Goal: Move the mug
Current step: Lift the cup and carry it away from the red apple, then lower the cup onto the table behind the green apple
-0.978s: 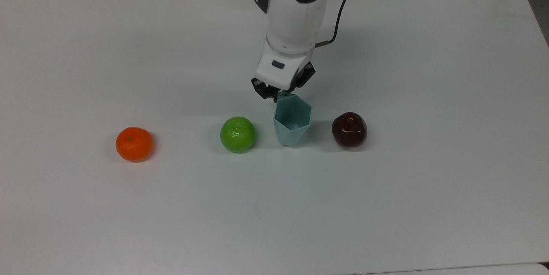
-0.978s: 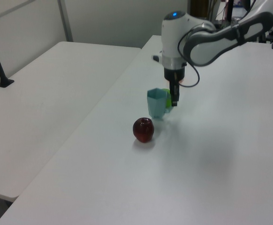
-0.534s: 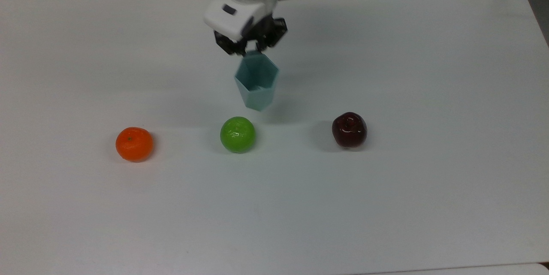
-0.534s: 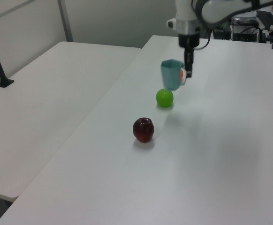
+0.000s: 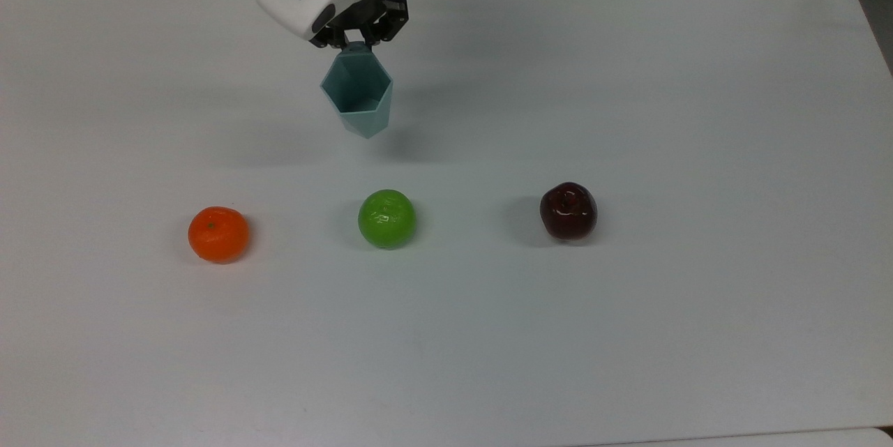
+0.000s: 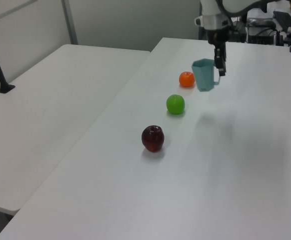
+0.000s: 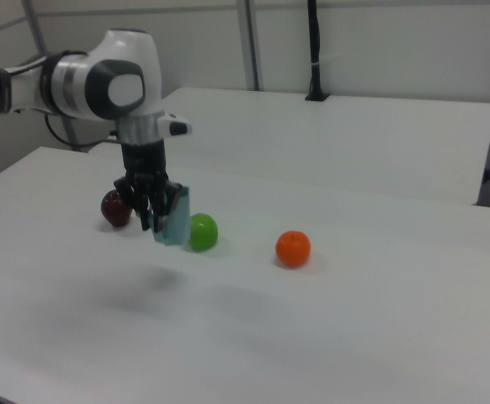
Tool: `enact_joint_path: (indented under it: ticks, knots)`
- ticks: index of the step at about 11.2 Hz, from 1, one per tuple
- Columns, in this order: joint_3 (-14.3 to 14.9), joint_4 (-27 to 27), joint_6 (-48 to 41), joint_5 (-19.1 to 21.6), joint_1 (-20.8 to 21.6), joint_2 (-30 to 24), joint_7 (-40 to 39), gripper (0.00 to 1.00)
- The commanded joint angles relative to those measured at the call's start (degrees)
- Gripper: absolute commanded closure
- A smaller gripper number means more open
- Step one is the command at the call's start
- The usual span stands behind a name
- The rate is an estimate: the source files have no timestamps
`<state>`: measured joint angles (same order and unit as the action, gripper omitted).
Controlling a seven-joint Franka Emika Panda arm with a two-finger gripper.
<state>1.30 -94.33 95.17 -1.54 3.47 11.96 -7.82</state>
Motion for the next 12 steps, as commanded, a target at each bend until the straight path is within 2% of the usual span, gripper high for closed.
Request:
enact_joint_path:
  ticks: [1,3,9,10,11,12]
  knots:
    - [-0.07,-8.22,3.41,0.04,-1.53,-2.91,0.61,0.95]
    - [-0.07,-12.00,8.87,0.05,-1.10,-2.47,3.23,0.95]
    - [-0.07,-13.34,14.08,0.31,0.05,1.04,7.55,0.89]
    - [-0.07,-13.25,14.08,0.31,0.05,1.13,7.55,0.84]
    - [-0.07,-13.25,14.08,0.31,0.05,1.31,7.55,0.71]
    - [-0.07,-13.25,13.90,0.31,0.75,1.57,7.73,0.69]
